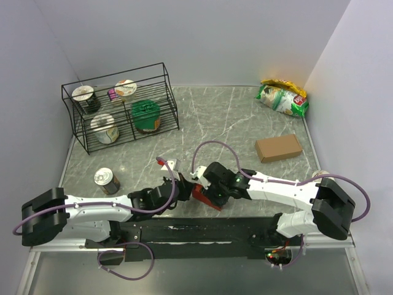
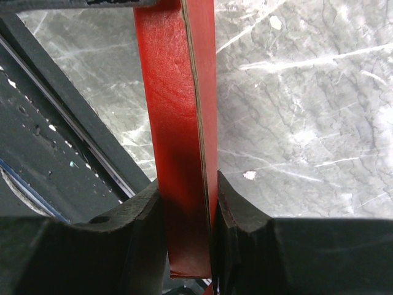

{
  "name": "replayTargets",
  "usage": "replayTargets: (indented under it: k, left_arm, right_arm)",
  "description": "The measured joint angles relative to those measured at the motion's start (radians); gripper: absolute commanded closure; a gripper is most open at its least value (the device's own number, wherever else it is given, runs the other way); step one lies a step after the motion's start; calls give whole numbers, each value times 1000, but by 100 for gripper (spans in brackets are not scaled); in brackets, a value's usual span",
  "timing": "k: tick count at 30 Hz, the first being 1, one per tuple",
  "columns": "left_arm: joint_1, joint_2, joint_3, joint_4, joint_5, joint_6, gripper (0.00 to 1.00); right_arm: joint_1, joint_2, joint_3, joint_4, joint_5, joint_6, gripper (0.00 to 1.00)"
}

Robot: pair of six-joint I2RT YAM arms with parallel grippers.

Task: Fold the paper box
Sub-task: Close the paper box at the center of the board.

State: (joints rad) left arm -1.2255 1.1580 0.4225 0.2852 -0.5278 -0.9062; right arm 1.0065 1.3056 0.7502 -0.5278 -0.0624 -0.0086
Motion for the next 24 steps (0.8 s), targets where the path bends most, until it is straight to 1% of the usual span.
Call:
replayTargets:
  k: [8,11,14,18,20,21,22,23,24]
  left_arm:
    - [-10,-26,23,-111,-40,-35,99]
    - [-15,-17,0,-247,-43,-36,99]
    - [-17,7,-25,-349,-45,-39,99]
    - [-17,18,-26,-395,-47,-31,98]
    - [-17,16,-26,-396,-45,-19,91]
    - [-17,13,-26,-394,-44,-11,78]
    - [-17,1,-26,-391,-34,10,72]
    - [-17,-16,-26,-386,-25,32,59]
    - [-14,-40,-27,-372,-11,60,53]
  right_arm:
    - [5,4,0,27,7,1,74]
    - [-10,3,1,71,66,19,74]
    - [-18,3,1,97,99,25,74]
    - [-18,3,1,112,109,27,74]
    - [-18,3,1,117,111,27,74]
    - [-18,3,1,118,112,27,73]
    - [-18,3,1,118,112,27,73]
    - [-18,3,1,118,112,27,73]
    - [-18,3,1,118,111,27,73]
